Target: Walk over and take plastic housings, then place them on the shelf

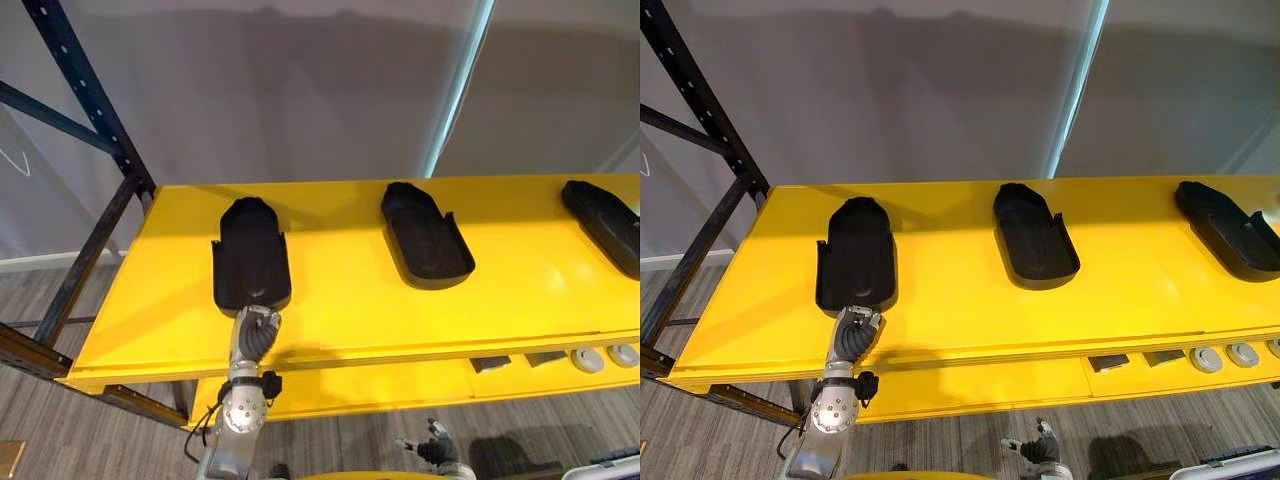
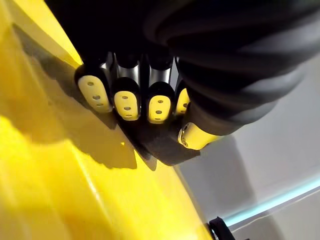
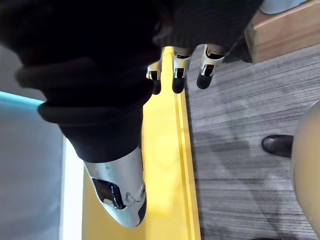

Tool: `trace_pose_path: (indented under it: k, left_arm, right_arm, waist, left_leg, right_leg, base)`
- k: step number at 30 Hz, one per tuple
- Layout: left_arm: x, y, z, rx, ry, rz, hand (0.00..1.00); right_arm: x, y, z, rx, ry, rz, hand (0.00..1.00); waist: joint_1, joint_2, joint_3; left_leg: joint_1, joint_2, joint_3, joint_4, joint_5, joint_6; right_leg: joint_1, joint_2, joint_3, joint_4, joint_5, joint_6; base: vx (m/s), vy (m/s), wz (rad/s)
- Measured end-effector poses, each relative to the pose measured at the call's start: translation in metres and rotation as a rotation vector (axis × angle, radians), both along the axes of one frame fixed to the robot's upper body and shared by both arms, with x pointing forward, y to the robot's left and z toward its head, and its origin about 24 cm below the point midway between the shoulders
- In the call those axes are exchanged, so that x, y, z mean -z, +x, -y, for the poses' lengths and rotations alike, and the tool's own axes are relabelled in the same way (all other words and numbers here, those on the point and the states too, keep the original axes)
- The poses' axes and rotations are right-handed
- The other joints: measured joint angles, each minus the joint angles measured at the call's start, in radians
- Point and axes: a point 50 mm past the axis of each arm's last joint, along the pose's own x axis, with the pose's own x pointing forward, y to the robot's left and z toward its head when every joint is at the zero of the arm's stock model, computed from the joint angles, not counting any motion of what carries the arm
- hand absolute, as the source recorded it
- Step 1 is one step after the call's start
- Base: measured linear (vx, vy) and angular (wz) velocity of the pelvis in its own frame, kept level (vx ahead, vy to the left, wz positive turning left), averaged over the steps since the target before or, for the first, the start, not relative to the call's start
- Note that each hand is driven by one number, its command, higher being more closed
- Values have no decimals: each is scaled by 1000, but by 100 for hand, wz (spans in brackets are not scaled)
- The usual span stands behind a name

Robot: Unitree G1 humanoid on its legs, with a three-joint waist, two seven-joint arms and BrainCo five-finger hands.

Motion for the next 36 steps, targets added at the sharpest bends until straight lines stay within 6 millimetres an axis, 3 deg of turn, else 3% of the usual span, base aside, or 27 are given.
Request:
trace_pose_path:
  k: [9, 11, 21, 25, 27, 29, 32, 36]
  left_arm:
    - [0, 12, -17, -52, 72, -2, 100]
    - [-1, 13, -26, -94, 80, 5, 100]
    - [-12, 15, -33, -123, 92, 56, 100]
    - [-65, 5, -32, -132, 78, 297, 100]
    - [-104, -9, -39, -166, 73, 504, 100]
    - [-125, -21, -50, -227, 83, 623, 100]
    - [-143, -46, -77, -385, 77, 748, 100]
    - [-134, -78, -108, -614, 36, 743, 100]
  right_arm:
    - [2, 2, 1, -5, 2, -18, 0]
    - [3, 4, 1, -11, 4, -25, 0]
    - [3, 4, 2, -15, 9, -25, 0]
    - [7, -5, 5, 3, 12, -61, 0]
    - [8, -5, 7, 4, 6, -64, 0]
    - [7, -5, 6, 7, 7, -62, 0]
    - [7, -4, 8, 26, 7, -55, 0]
    - [5, -5, 7, 31, 7, -42, 0]
  waist:
    - [-16, -5, 3]
    - [-35, -9, 6]
    - [-37, -14, 17]
    - [-34, -18, 20]
    - [-30, -15, 20]
    - [-29, -14, 23]
    - [-24, -10, 36]
    - [-1, -11, 39]
  left_leg:
    - [-2, -1, 0, -7, 0, 0]
    - [-5, -1, -2, -7, 0, 0]
    - [-8, -3, -16, -6, 0, 0]
    - [-8, -2, -38, 0, 1, 1]
    - [-5, -2, -42, 1, 1, 1]
    - [-5, -2, -46, 0, 0, 1]
    - [-3, -2, -58, -1, -5, 7]
    - [-3, -3, -67, -4, -5, 5]
  right_leg:
    - [0, 2, 5, -17, 17, -5]
    - [-1, 2, 6, -18, 17, -5]
    - [10, 2, -10, -31, 17, -5]
    - [27, 3, -21, -26, 17, -5]
    - [27, 3, -20, -14, 17, -5]
    - [27, 2, -20, -9, 17, -5]
    - [37, 1, -27, 1, 15, -5]
    - [37, -10, -38, 18, -7, -5]
  base:
    - [-23, 1, -2]
    - [0, 0, 0]
    - [19, -5, 4]
    - [31, -5, 17]
    - [-15, 4, 8]
    - [-48, 5, 4]
    - [-78, 3, 11]
    - [-57, -4, 13]
